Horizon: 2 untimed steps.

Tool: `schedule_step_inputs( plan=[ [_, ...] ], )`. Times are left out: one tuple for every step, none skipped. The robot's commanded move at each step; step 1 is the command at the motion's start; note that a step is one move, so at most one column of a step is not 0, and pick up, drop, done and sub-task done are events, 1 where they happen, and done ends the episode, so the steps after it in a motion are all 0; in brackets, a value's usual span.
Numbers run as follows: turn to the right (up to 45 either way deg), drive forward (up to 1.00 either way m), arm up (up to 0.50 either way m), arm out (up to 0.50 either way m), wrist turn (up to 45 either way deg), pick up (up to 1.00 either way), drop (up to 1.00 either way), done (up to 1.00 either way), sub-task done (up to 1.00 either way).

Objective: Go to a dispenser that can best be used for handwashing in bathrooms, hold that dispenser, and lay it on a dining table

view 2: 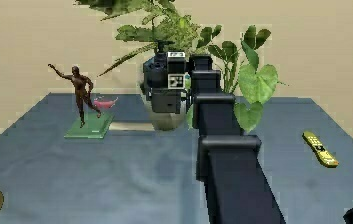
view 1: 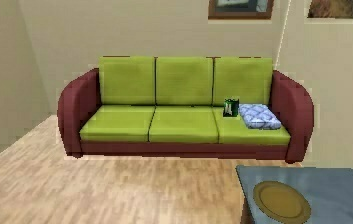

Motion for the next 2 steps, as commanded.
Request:
schedule_step_inputs(
  plan=[
    [0.0, 0.00, -0.32, 0.00, 0.0, 0.00, 0.00, 0.00, 0.00],
    [0.0, 0.00, 0.00, 0.00, 0.0, 0.00, 1.00, 0.00, 0.00]
  ],
)
